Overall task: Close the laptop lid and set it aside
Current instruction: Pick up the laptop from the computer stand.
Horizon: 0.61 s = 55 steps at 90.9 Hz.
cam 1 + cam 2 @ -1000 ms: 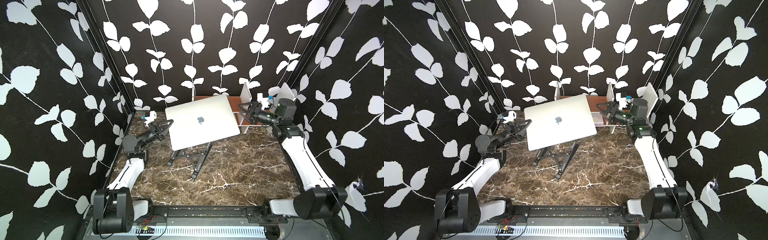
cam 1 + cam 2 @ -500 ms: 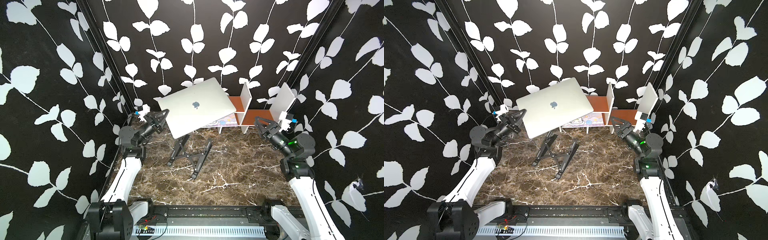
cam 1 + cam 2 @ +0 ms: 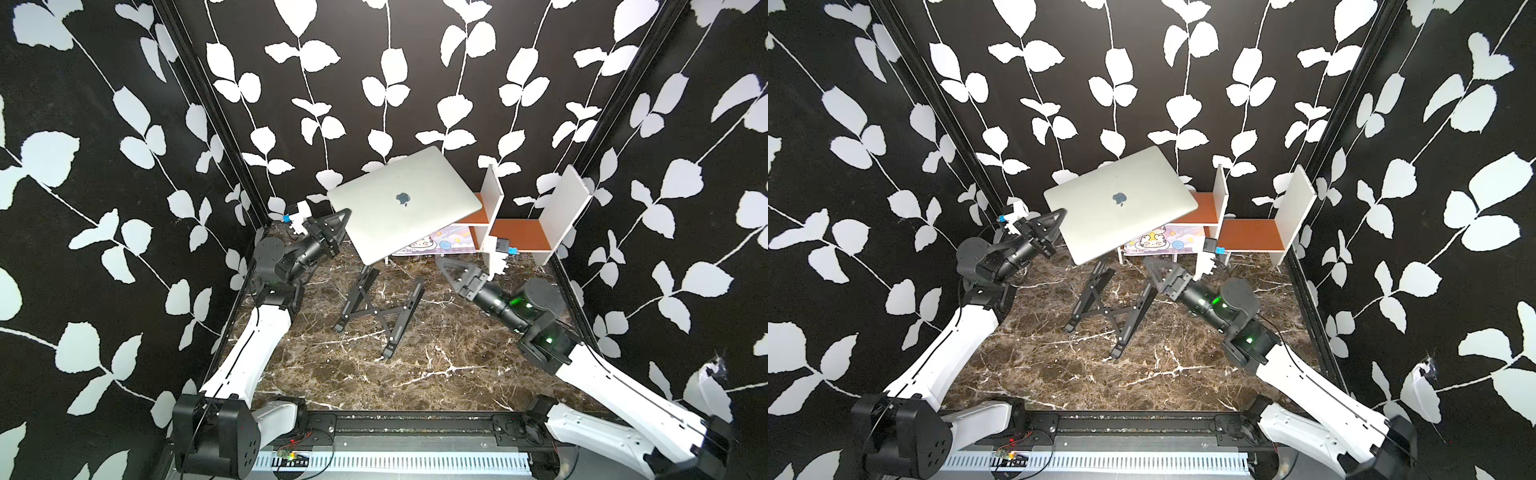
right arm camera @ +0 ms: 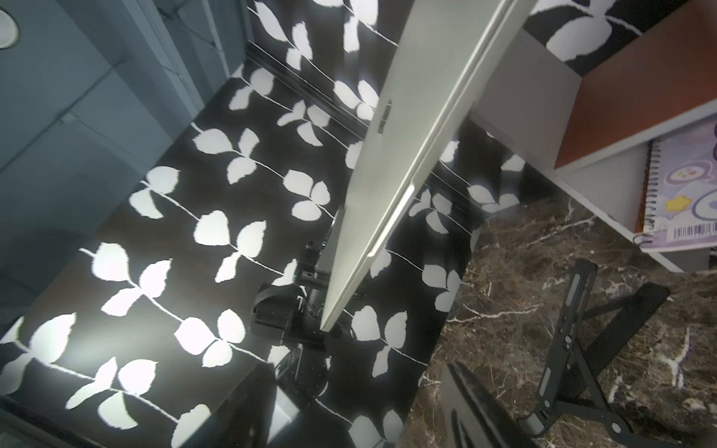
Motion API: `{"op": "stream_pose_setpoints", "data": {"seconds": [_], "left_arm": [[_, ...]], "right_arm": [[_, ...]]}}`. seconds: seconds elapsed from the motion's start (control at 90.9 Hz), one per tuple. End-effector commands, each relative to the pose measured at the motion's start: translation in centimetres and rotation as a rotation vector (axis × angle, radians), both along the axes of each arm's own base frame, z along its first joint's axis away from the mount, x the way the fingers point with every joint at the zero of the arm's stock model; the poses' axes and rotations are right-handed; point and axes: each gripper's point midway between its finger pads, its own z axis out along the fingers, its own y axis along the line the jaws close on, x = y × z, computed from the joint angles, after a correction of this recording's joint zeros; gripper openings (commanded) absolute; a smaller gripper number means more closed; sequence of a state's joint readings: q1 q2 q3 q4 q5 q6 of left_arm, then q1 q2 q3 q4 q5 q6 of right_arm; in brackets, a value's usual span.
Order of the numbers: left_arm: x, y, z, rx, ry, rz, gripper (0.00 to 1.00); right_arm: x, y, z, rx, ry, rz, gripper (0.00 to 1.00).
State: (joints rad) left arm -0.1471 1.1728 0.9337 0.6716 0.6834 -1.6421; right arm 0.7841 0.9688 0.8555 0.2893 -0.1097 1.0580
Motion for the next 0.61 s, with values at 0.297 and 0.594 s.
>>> {"op": "stream_pose_setpoints", "data": {"seconds": [0.297, 0.594], "left_arm": [[-3.6, 1.3, 7.5, -0.075, -0.259, 0.082, 0.00], [-3.7, 1.3, 7.9, -0.084, -0.265, 0.080, 0.00]], "right_arm": [[2.7, 1.7, 3.5, 0.172, 0.045, -0.226, 0.66], [5.5, 1.2, 3.5, 0.394, 0.138, -0.327, 0.59]]}}
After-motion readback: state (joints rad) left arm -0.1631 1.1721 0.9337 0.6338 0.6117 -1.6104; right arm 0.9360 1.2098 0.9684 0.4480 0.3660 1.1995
